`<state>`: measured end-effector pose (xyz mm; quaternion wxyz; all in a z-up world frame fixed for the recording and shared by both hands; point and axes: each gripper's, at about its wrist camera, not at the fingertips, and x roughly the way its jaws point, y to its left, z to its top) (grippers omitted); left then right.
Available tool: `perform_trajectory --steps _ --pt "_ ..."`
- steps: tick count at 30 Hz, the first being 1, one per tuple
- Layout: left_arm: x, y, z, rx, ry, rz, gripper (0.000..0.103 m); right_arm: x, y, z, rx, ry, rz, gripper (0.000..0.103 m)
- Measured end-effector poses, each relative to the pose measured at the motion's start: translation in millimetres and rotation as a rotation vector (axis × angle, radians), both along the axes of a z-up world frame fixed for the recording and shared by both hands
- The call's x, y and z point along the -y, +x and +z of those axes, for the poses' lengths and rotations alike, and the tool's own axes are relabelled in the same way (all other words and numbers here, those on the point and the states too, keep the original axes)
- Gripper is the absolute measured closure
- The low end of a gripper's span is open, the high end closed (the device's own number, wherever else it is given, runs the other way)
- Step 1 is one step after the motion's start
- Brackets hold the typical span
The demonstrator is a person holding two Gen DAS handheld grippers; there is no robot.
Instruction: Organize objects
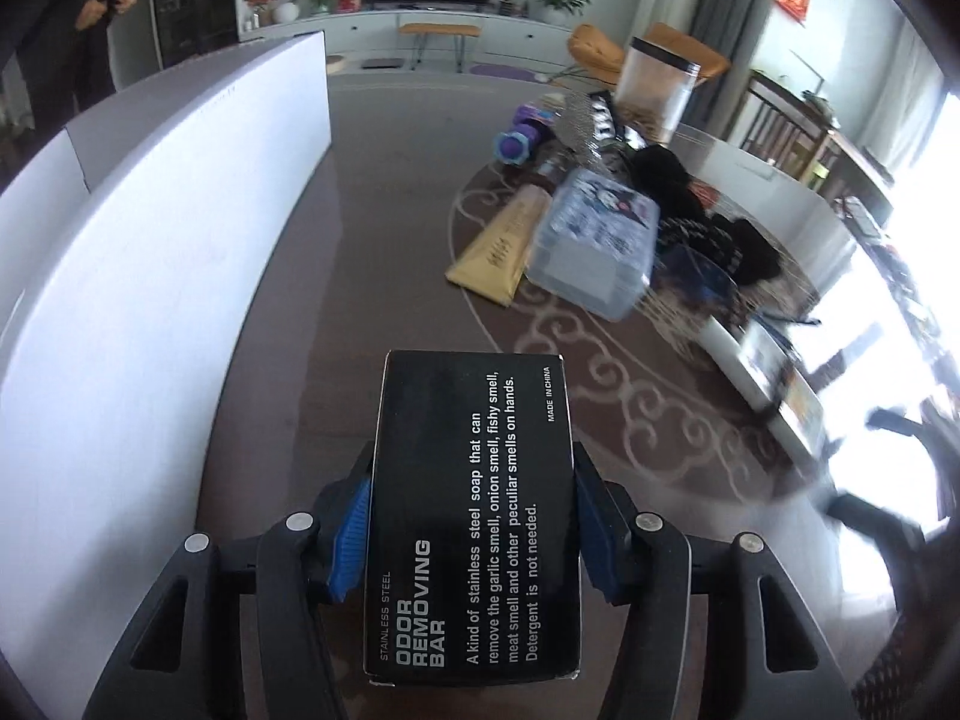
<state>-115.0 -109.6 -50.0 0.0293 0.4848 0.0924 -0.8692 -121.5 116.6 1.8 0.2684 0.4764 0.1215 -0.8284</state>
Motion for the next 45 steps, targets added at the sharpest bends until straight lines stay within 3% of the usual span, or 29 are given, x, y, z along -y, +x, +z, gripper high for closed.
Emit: perform_trajectory --steps 3,5,6,7,9,13,18,23,26,29,32,33,35,36,40,43,45 --pt "1 18 1 -0.006 0.026 -0.021 0.045 35 -47 -14 0.122 0.093 0.033 0.004" --pt "1 25 0 -0.012 0.036 -0.030 0.045 48 -61 -22 0.138 0.134 0.043 0.017" --pt "2 31 2 -0.020 0.047 -0.038 0.045 55 -67 -26 0.158 0.142 0.051 0.040" --pt "2 35 4 -0.029 0.055 -0.046 0.045 57 -70 -29 0.169 0.158 0.049 0.049" --pt "2 48 14 -0.061 0.071 -0.070 0.046 57 -70 -26 0.178 0.176 0.039 0.049" --pt "8 68 43 -0.132 0.151 -0.092 0.046 45 -53 -8 0.168 0.140 0.014 0.049" --pt "48 102 105 -0.275 0.241 -0.062 0.045 44 -38 50 0.158 -0.050 -0.002 0.049" --pt "133 144 149 -0.368 0.159 0.104 0.045 120 -7 109 0.151 -0.257 0.117 0.049" --pt "183 161 144 -0.326 0.032 0.237 0.045 192 27 136 0.176 -0.382 0.270 0.049" --pt "221 167 118 -0.188 -0.047 0.328 0.045 249 52 139 0.212 -0.419 0.372 0.049" --pt "248 174 99 -0.087 -0.048 0.424 0.042 298 77 123 0.206 -0.359 0.403 0.044" --pt "254 178 96 -0.081 -0.027 0.442 0.042 313 81 114 0.209 -0.317 0.401 0.031" --pt "257 183 97 -0.095 -0.011 0.460 0.036 322 85 99 0.197 -0.263 0.382 0.027" --pt "254 183 100 -0.114 -0.017 0.459 0.028 319 87 98 0.185 -0.264 0.376 0.027" --pt "220 172 113 -0.178 -0.028 0.376 0.026 281 76 93 0.138 -0.305 0.323 0.018" --pt "161 156 128 -0.230 0.002 0.217 0.026 225 65 94 0.041 -0.330 0.246 0.007" --pt "116 149 139 -0.260 0.040 0.077 0.026 177 50 75 -0.054 -0.294 0.152 0.006"
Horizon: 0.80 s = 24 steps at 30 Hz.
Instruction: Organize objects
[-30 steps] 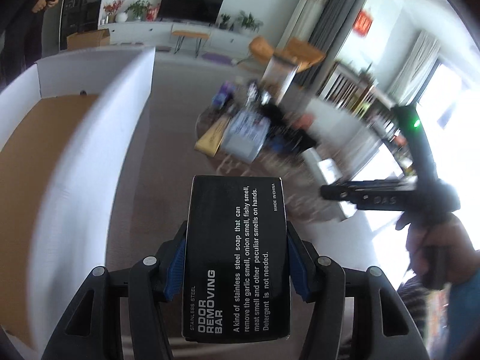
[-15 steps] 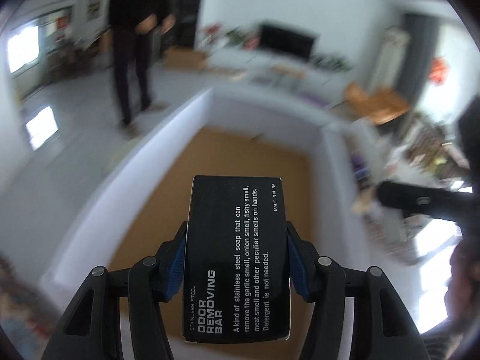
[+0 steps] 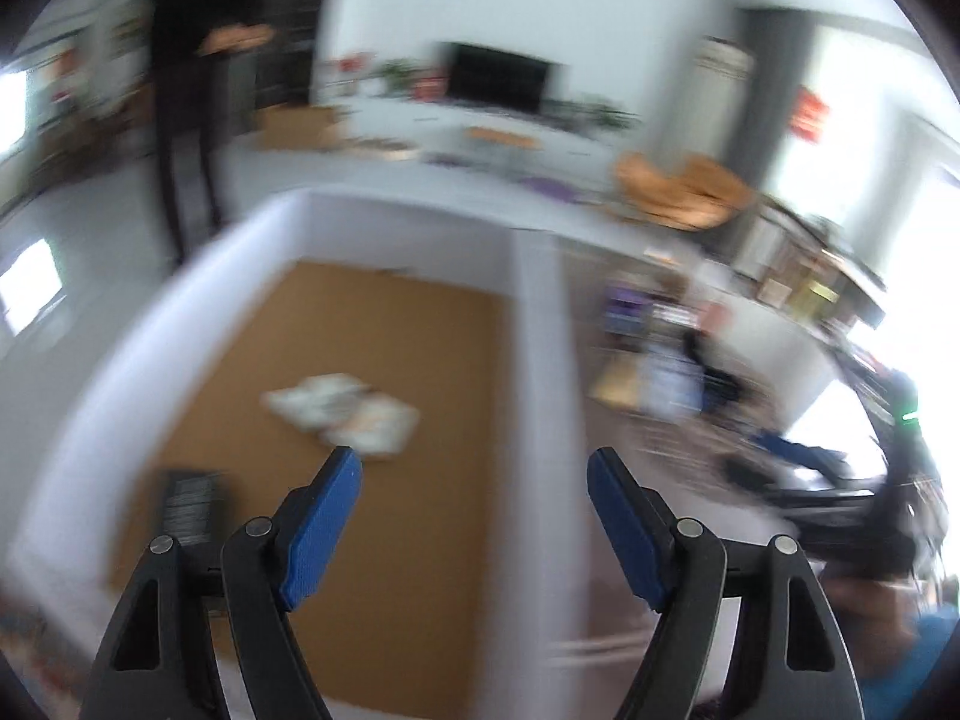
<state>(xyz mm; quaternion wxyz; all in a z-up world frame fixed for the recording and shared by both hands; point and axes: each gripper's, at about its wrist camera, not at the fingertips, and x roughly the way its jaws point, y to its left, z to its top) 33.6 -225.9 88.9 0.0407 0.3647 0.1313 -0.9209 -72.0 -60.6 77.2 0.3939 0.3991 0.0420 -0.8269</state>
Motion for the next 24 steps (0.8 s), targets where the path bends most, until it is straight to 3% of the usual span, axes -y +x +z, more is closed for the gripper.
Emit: perform_trajectory --steps 2,5,8,14,24 --pt "-47 -11 8 -0.013 0.025 -0.143 0.022 -50 -13 -34 -0.053 0.086 -0.125 0.006" --pt "-114 -21 -1 0.000 0.084 -0.315 0.012 -115 -31 -81 -0.029 0.231 -0.286 0.006" --pt "-163 -35 -26 0.045 0.107 -0.395 0.012 -172 -47 -101 -0.014 0.289 -0.396 0.006" --pt "-192 -87 -102 0.138 -0.012 -0.316 0.012 -218 -58 -98 -0.100 0.369 -0.477 0.006" --pt "-196 -141 -153 0.191 -0.105 -0.209 0.012 -237 -53 -110 -0.128 0.330 -0.477 0.006"
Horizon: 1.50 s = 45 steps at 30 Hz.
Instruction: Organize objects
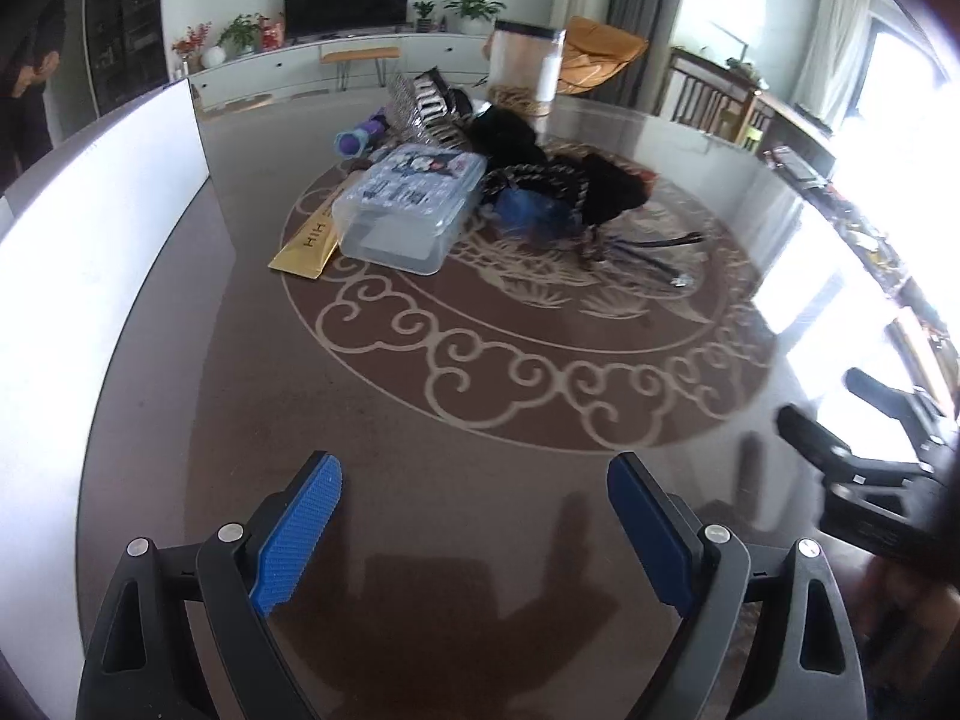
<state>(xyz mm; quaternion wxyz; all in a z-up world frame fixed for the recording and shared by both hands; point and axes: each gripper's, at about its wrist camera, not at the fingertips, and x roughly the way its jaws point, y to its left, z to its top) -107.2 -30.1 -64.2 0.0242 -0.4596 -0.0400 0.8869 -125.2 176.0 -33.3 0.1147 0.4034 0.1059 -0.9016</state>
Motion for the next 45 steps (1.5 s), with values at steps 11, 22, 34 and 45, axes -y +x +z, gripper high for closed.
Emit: perform_trajectory --steps 11,22,34,45 --pt "-11 -6 -10 -0.001 -0.093 -0.019 0.000 -17 -12 -8 0.097 -0.083 -0.049 0.003" --pt "-13 -5 -10 -0.005 -0.097 -0.010 0.000 -19 -12 -9 0.100 -0.072 -0.080 0.002" --pt "-13 -4 -10 -0.005 -0.097 -0.010 0.000 -21 -12 -8 0.099 -0.075 -0.093 0.002" --pt "-13 -4 -10 -0.005 -0.097 -0.010 0.000 -23 -11 -8 0.101 -0.073 -0.099 0.001"
